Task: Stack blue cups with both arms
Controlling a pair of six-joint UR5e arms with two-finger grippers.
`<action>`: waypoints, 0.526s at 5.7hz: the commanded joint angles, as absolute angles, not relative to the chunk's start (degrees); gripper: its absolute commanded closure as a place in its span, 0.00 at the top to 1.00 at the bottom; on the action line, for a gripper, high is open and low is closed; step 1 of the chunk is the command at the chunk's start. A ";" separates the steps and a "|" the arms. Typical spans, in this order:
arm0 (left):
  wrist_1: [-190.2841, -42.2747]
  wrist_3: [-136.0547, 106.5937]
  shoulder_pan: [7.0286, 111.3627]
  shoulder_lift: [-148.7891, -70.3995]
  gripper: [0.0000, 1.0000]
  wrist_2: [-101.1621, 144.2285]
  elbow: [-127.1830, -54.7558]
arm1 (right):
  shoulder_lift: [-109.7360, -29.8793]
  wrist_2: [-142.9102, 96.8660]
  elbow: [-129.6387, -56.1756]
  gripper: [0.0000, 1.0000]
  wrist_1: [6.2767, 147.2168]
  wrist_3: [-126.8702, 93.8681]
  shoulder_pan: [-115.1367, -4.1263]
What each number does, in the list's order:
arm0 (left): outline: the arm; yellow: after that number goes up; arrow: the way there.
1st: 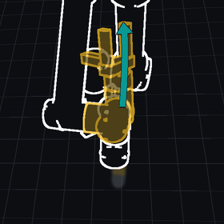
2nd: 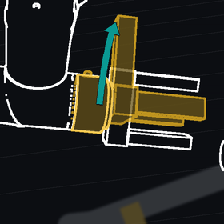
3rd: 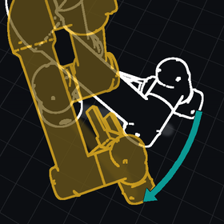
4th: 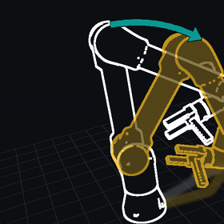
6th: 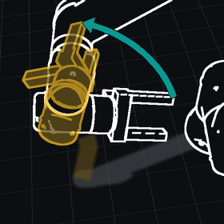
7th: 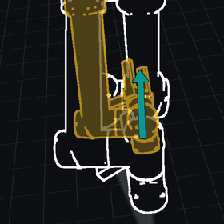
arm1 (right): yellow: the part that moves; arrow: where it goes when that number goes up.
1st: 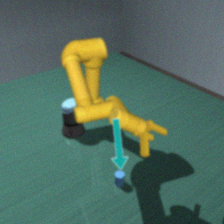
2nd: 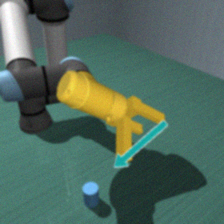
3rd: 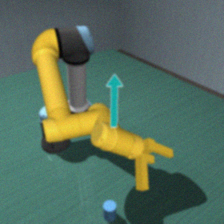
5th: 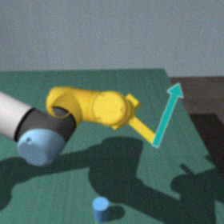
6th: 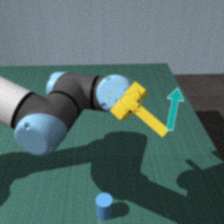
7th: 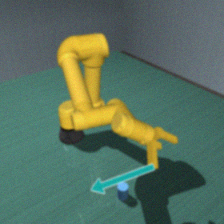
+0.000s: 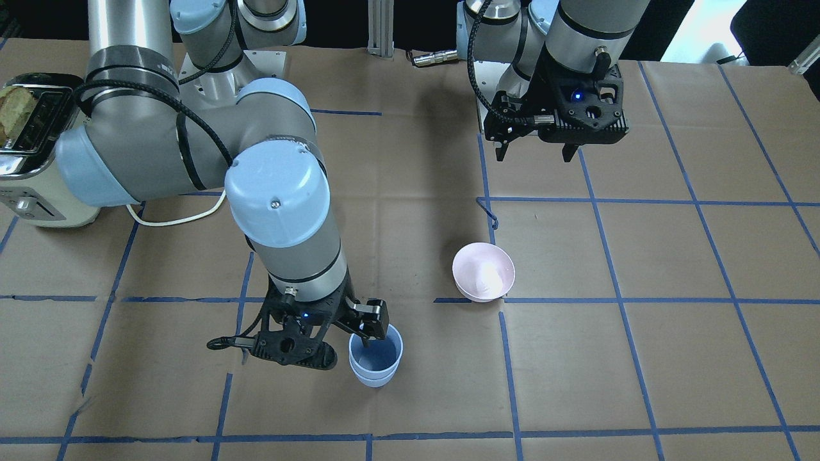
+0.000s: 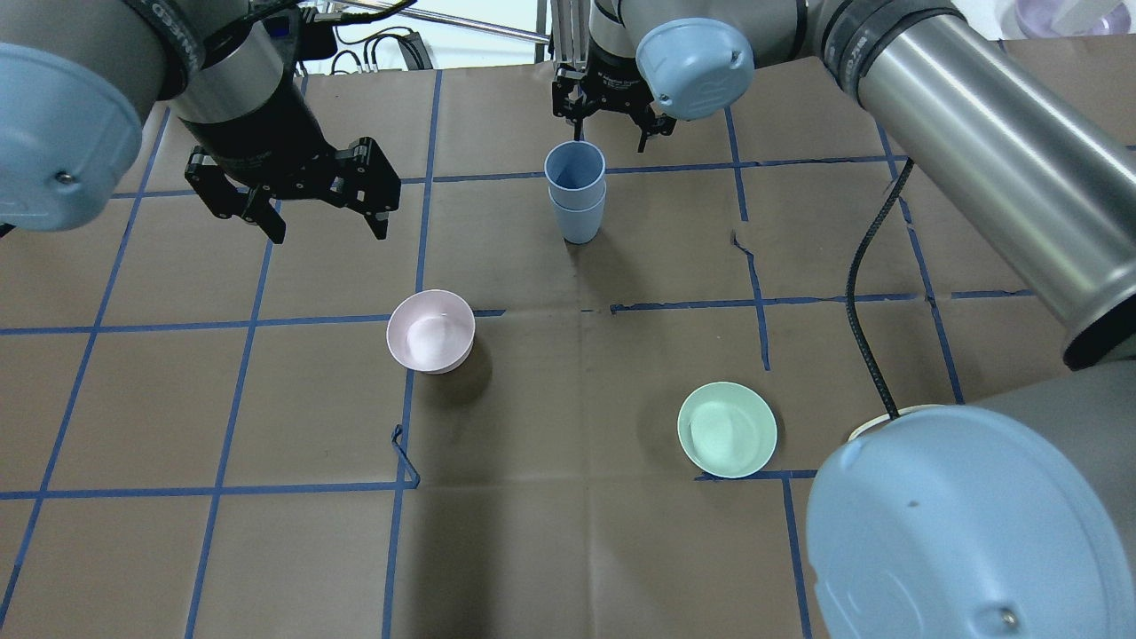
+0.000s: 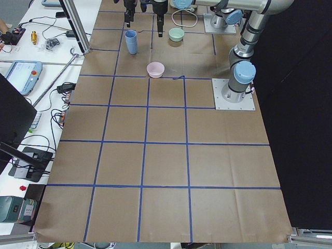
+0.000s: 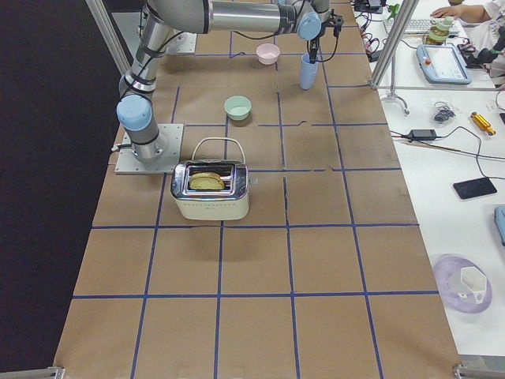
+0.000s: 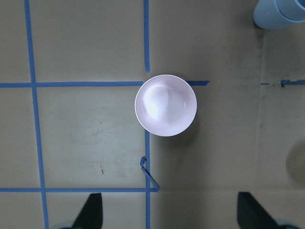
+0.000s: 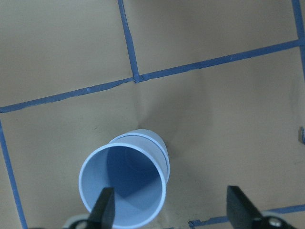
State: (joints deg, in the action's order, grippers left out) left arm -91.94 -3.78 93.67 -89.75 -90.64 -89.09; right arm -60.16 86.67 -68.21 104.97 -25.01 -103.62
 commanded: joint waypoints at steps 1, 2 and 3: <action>-91.93 -3.78 93.52 -89.65 1.00 -90.70 -89.03 | -69.81 87.36 -71.34 1.00 89.75 -14.15 -98.30; -91.93 -3.78 93.52 -89.65 1.00 -90.70 -89.03 | -76.83 87.45 -78.33 1.00 88.00 -9.10 -93.74; -91.93 -3.78 93.52 -89.56 1.00 -90.70 -89.03 | -83.69 87.97 -86.75 1.00 88.85 -6.18 -90.30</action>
